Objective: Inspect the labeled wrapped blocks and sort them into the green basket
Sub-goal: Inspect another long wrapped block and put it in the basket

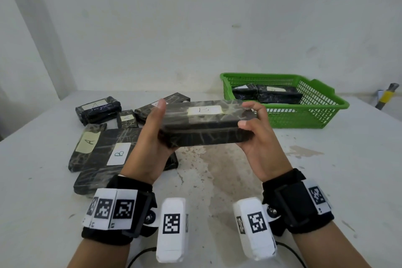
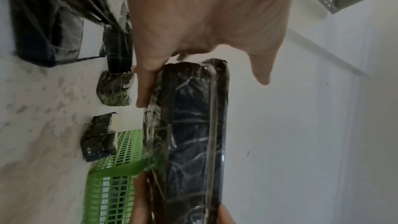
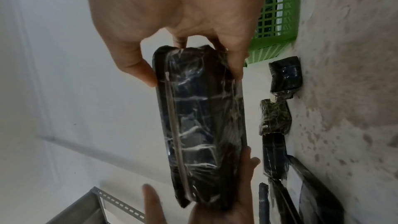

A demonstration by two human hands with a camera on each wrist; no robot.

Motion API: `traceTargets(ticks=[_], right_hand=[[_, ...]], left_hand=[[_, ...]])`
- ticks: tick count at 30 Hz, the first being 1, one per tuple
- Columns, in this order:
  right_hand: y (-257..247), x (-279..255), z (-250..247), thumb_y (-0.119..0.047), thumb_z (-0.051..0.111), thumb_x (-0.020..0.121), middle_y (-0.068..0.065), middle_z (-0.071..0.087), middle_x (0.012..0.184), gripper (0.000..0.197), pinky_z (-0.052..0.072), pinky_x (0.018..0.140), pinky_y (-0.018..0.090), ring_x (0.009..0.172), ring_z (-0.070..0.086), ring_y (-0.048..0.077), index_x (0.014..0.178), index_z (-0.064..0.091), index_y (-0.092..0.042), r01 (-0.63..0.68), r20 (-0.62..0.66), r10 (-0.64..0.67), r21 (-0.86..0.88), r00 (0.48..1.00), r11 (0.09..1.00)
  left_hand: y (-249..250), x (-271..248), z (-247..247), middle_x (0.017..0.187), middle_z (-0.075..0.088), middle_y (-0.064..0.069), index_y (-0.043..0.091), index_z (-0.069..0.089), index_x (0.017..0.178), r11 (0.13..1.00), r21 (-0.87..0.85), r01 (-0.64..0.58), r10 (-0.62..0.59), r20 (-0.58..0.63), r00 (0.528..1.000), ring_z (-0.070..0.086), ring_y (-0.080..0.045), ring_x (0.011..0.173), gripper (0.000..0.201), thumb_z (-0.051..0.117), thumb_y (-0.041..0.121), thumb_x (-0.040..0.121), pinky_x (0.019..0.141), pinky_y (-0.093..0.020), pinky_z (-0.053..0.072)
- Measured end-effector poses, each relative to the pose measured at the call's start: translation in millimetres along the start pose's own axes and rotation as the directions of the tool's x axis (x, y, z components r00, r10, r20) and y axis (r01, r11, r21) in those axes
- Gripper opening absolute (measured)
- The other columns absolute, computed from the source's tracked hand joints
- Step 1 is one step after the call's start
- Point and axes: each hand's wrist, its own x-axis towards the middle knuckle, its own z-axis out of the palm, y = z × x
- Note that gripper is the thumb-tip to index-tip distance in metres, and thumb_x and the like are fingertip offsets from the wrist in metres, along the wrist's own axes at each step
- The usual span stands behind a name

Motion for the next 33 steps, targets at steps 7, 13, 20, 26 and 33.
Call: traceTargets(ticks=[7, 13, 20, 26, 33], right_hand=[[-1.9, -0.4, 1.4, -0.017, 0.069, 0.082, 0.0, 0.072, 0.098, 0.07, 0.06, 0.075, 0.04, 0.088, 0.071, 0.019, 0.141, 0.035, -0.033, -0.078, -0.032, 0.083, 0.147, 0.996, 0.986], [-4.6, 0.0, 2.4, -0.039, 0.062, 0.085, 0.018, 0.058, 0.136, 0.068, 0.058, 0.083, 0.049, 0.116, 0.064, 0.036, 0.147, 0.039, -0.023, -0.196, 0.004, 0.197, 0.129, 0.98, 0.972], [-8.5, 0.6, 0.1, -0.06, 0.079, 0.066, 0.008, 0.058, 0.137, 0.095, 0.058, 0.053, 0.03, 0.094, 0.071, 0.02, 0.147, 0.038, -0.034, -0.114, 0.078, 0.108, 0.075, 0.991, 0.991], [-7.9, -3.4, -1.7, -0.045, 0.091, 0.059, 0.007, 0.06, 0.136, 0.073, 0.049, 0.039, 0.019, 0.081, 0.071, 0.015, 0.119, 0.054, -0.024, -0.129, 0.247, 0.064, 0.256, 0.967, 0.958], [-10.1, -2.3, -0.2, -0.046, 0.091, 0.056, 0.006, 0.069, 0.115, 0.052, 0.057, 0.049, 0.024, 0.073, 0.074, 0.032, 0.098, 0.063, -0.033, 0.008, 0.095, -0.014, 0.069, 0.995, 0.998]], left_hand=[[-4.9, 5.4, -9.5, 0.123, 0.066, -0.014, 0.012, 0.045, 0.144, 0.996, 0.05, -0.078, 0.081, -0.078, 0.994, 0.068, -0.023, 0.101, 0.057, 0.049, -0.009, 0.091, 0.076, -0.027, 0.057], [-1.7, 5.1, -9.0, 0.124, 0.065, -0.016, 0.01, 0.05, 0.14, 0.99, -0.008, -0.139, 0.137, -0.096, 0.986, 0.067, -0.024, 0.104, 0.056, 0.056, 0.0, 0.085, 0.082, -0.032, 0.057], [2.0, 3.6, -5.2, 0.098, 0.073, -0.005, 0.01, 0.066, 0.102, 0.994, -0.111, -0.007, -0.002, -0.074, 0.997, 0.07, -0.017, 0.09, 0.029, 0.045, 0.03, 0.1, 0.072, -0.029, 0.06], [-1.5, 5.8, -2.8, 0.109, 0.074, -0.01, 0.013, 0.065, 0.121, 0.981, -0.087, 0.174, -0.18, -0.068, 0.981, 0.074, -0.019, 0.09, 0.062, 0.033, 0.06, 0.097, 0.058, -0.031, 0.06], [-1.5, 1.3, -2.3, 0.136, 0.054, -0.003, 0.031, 0.05, 0.135, 0.984, 0.144, 0.107, -0.102, -0.042, 0.994, 0.062, -0.029, 0.115, 0.065, 0.064, 0.063, 0.081, 0.088, -0.043, 0.056]])
